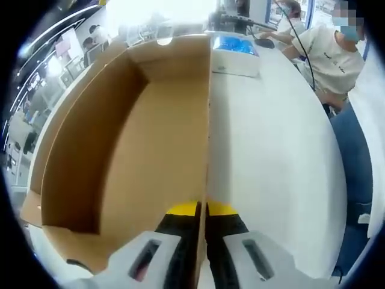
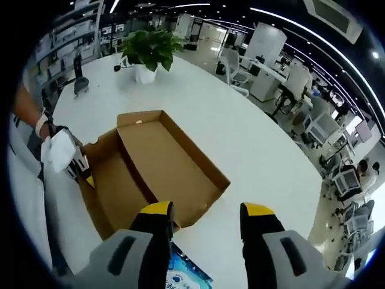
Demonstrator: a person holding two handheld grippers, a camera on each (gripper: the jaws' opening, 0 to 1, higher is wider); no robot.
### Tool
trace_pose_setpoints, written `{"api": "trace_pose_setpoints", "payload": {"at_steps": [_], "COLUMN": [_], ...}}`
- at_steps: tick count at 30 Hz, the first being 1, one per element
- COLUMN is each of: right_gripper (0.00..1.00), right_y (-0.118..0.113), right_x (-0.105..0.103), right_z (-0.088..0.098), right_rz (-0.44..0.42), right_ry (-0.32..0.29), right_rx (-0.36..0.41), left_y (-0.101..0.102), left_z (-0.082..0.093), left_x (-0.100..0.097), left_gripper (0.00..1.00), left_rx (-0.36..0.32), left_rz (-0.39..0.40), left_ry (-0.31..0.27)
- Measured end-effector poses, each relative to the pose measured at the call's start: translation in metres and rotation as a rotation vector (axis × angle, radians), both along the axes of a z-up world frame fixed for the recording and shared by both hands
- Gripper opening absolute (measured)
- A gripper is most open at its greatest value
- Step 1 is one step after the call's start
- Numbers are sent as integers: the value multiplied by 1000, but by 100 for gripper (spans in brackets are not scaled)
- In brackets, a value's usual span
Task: Operate the shoe box by opening the lid, removing the specified soft item, and placing it in the target area until the item is outside and the box remains undamaged.
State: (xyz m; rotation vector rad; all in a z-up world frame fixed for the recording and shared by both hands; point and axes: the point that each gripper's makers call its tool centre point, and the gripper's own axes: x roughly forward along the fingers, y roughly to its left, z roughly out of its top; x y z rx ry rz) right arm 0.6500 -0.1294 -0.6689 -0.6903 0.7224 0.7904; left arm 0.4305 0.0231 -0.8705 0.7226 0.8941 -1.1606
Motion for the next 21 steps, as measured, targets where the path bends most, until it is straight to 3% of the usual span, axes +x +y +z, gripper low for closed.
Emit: {"api": "trace_pose_setpoints", "payload": {"at_steps": [12, 21], "right_gripper": [51, 49], "right_y": [39, 66], "right_x": [25, 42], "right_z": [-26, -50], "right_rz": [104, 244], "right_ry": [53, 92], "right_rx": [-77, -134], "left_y": [0, 0], "left_z": [0, 0], "left_x": [0, 0], "left_gripper": [2, 2], "left_rx": [-2, -6], "left_rz": [-7, -5], "left_ry": [-1, -1]}}
